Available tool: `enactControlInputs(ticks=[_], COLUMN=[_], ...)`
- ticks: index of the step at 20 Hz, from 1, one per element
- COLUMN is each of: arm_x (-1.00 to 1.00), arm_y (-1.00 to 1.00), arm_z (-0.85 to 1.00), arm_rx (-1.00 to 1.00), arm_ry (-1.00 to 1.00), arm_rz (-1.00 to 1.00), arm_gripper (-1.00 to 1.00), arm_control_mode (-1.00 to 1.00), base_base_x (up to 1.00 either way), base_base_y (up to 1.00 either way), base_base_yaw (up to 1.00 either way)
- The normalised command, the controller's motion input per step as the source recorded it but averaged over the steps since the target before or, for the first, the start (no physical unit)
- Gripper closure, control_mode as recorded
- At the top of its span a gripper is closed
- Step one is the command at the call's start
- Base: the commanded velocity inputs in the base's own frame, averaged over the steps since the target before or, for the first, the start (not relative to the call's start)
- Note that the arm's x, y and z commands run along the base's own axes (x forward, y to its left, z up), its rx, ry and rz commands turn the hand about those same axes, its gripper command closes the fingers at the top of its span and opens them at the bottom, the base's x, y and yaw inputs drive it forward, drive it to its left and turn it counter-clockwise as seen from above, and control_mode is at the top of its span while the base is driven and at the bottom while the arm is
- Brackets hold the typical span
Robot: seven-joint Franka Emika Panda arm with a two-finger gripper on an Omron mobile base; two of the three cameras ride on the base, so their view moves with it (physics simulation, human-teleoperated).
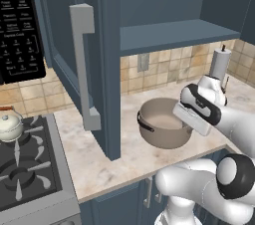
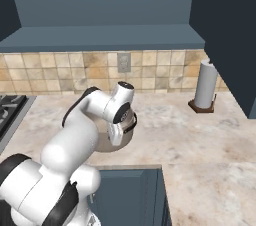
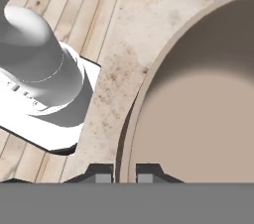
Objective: Pick the kettle from the cabinet and place it on a stove burner. Then pick the pot from the counter and place it on another stove burner. Finally, turn both burners on.
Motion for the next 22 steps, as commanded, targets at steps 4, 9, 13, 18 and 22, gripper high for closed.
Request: enactControlInputs(ticks=[4,9,13,18,22], arm_x=[-0.25,-0.36,-0.40,-0.38,-0.41], arm_y=[-0.06,-0.26,-0.13,-0.03,0.00], arm_z=[0.04,0.23,0.37,0.49,0.54], arm_rx=[0.00,0.00,0.00,-0.02,-0.04], arm_ry=[-0.10,-0.09,-0.08,-0.11,-0.11], arm_rz=[0.00,-0.03,-0.03,-0.05,-0.08], arm_gripper=[1.00,1.00,1.00,1.00,1.00], arm_control_mode=[-1.00,-1.00,-1.00,-1.00,-1.00], base_base_x=[0.00,0.00,0.00,0.00,0.00], base_base_y=[0.00,0.00,0.00,0.00,0.00], base_base_yaw=[0.00,0.00,0.00,0.00,0.00])
